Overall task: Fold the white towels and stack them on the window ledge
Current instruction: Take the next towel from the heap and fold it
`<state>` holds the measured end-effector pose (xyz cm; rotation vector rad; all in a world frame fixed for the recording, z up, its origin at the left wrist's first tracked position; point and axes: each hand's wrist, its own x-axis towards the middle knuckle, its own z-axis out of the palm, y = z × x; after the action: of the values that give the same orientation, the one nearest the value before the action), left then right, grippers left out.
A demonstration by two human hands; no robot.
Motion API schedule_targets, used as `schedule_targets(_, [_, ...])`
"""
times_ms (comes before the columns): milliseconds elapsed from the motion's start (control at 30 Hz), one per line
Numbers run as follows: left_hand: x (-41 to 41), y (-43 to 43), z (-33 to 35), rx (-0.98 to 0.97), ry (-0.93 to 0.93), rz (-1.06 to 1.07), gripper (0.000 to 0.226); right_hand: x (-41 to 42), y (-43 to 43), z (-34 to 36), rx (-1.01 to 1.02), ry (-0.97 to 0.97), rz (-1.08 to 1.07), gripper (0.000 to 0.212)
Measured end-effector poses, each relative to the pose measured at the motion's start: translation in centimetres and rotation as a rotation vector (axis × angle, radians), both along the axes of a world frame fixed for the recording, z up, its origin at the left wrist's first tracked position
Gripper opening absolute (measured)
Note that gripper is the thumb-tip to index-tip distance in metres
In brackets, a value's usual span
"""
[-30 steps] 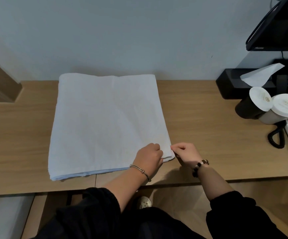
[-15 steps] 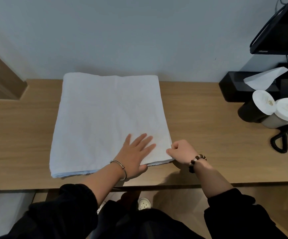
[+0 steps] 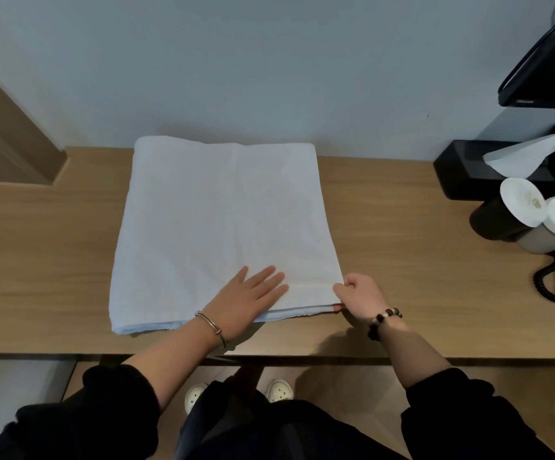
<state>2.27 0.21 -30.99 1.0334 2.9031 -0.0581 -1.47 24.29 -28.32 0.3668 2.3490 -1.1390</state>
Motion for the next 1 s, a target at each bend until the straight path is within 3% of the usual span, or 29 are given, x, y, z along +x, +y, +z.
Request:
schedule_targets(133, [0.9,-0.4,-0.9,0.032,-0.036,-0.072,0.083,0.4,0.0,-0.4,0.053,0.070,-0.011,0.023])
schedule_targets(233, [1.2,-0.1,-0.5,-0.024,-0.120,-0.055,0.060,1.2,-1.3,-1.1,0.290,0.161,0.079,0.005])
schedule_targets(267, [1.1,-0.1,-0.5,0.010,-0.164,-0.043,0.058,1.4,-2.0,-1.1,0.388,0.143,0.114,0.008])
schedule_targets(333, [0.6,-0.4,0.0,0.106,-0.248,0.080,0.067,1.6,-3.0,-0.8,0.546,0.130,0.171,0.033])
schedule_targets(367, [0.2,-0.7,0.5,0.163,-0.198,0.185,0.064,1.5,-3.2,-0.7,0.613,0.183,0.207,0.051])
schedule_targets(467, [-0.8,-2.8,0.9,-0.013,-0.080,0.589,0.060,0.8,-4.3,0.3,0.679,0.435,0.355,0.089])
schedule_targets(533, [-0.6,-3.7,0.1,-0.117,-0.169,0.704,0.060,-0.4,-6.0,0.7,0.663,0.488,0.535,0.083])
schedule_targets(633, [-0.2,-3.4,-0.2,-0.104,-0.204,0.708,0.063,-1.5,-8.5,-0.5,0.672,0.453,0.800,0.057])
schedule_targets(833, [1.7,-2.4,1.3,-0.028,-0.244,0.691,0.067,-1.3,-7.6,-0.3,0.737,0.413,0.786,0.052])
schedule_targets(933, [1.6,-2.1,3.1,0.137,-0.243,0.611,0.047,-1.7,-8.1,1.2,0.811,0.425,0.738,0.031])
schedule_targets(1000, [-0.1,-2.7,4.2,0.239,-0.264,0.659,0.033,-2.6,-9.4,1.4,0.805,0.465,0.707,0.033])
